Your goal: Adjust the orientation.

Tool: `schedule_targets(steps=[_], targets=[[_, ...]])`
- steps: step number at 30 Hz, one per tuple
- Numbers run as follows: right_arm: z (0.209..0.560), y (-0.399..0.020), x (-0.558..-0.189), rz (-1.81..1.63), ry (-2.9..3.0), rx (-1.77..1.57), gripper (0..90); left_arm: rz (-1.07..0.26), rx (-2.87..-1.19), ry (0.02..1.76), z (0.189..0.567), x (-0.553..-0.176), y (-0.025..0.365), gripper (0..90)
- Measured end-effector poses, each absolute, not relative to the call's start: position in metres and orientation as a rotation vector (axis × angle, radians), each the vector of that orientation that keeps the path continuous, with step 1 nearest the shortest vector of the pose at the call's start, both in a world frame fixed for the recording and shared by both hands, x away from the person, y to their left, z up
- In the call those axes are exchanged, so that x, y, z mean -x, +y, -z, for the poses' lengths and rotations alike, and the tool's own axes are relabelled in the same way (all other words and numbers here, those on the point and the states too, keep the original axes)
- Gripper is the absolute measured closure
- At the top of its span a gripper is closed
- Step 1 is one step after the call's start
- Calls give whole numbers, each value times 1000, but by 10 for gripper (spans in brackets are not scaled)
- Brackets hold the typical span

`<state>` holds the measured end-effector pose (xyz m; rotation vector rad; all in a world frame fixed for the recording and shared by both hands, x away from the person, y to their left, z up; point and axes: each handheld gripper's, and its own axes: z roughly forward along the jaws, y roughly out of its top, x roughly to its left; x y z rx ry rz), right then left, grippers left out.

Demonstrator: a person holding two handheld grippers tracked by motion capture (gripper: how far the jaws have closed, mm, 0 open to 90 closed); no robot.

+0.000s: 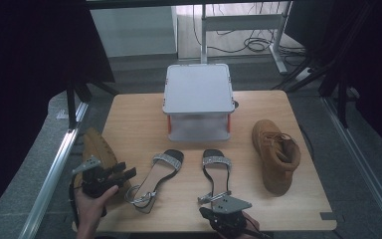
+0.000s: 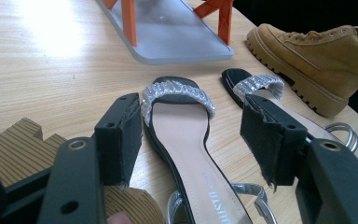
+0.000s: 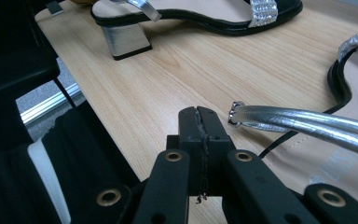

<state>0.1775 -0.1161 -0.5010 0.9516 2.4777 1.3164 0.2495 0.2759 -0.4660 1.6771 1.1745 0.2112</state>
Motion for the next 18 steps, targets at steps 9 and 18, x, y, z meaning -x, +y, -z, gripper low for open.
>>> schedule_targets(steps=[9,18], targets=[[509,-120,-183,-1232,2449,-995,898,-210,-1679,1166,464,-248,273,383],[509,-126,-182,-1233,2445,-999,899,-209,-1684,1168,466,-249,272,383]])
